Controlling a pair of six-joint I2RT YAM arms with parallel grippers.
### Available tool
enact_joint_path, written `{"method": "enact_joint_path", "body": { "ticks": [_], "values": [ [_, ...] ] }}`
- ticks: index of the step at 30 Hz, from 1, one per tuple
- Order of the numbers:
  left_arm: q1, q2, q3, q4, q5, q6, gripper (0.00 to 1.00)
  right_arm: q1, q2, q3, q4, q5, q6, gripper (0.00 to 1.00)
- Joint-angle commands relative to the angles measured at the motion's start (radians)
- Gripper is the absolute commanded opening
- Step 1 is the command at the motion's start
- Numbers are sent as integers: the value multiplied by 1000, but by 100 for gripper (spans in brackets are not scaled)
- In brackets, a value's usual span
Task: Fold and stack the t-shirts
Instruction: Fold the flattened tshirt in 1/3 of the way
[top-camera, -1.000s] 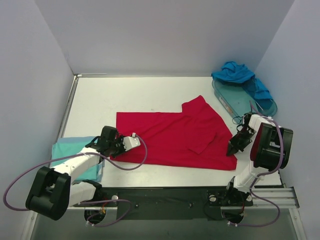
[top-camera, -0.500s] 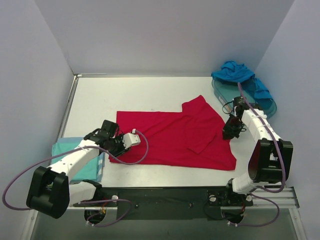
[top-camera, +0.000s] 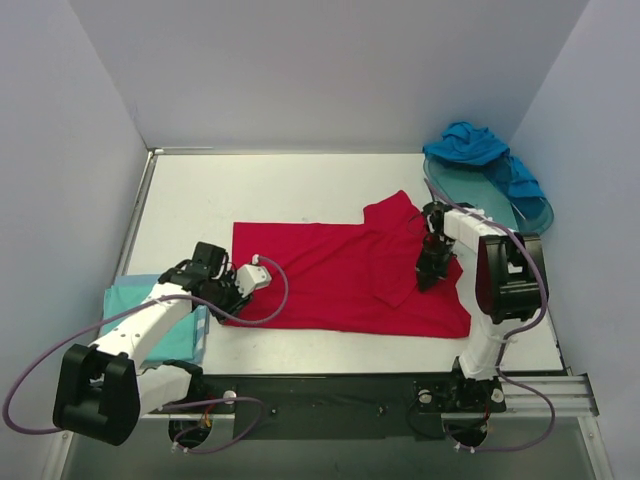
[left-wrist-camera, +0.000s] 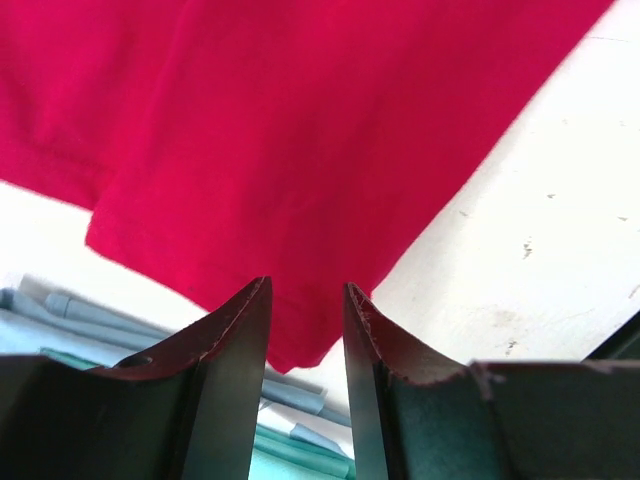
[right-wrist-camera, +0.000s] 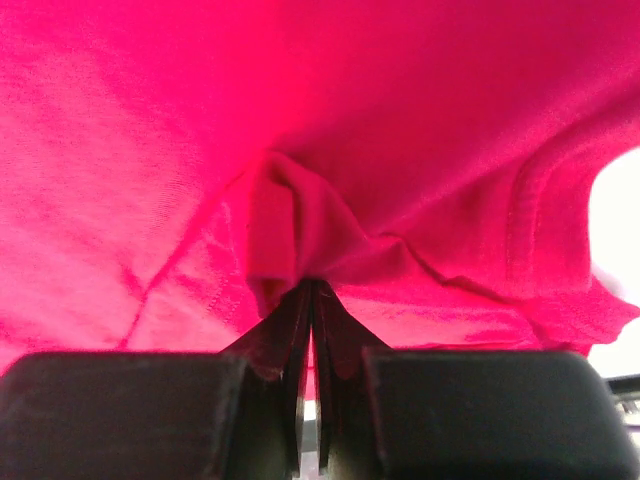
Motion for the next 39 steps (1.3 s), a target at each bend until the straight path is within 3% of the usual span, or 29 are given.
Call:
{"method": "enact_joint_path", "body": {
  "ticks": [1,11,20,24,27,32,35,39],
  "values": [
    [63,-3,58,25,18,8,45,49,33,94,-14,24,9,0],
    [91,-24,37,40,13,37,45,66,116,306,-129,79,-5,0],
    [91,-31,29,63,-1,64,45,110,338,611,-98,-77,-3,0],
    [89,-40,29,59,-2,66,44,112,284,685,-149,-21,-44,0],
    [89,-37,29,63,2,69,45,108,193,638,-224,82,-109,0],
    [89,-26,31,79,4,66,44,110,-22,305,-227,131,-110,0],
    [88,-21,35,68,9,71,45,102,-31,196,-215,140,-94,0],
    [80,-24,35,63,12,71,45,93,33,182,-161,116,-90,0]
  ]
}}
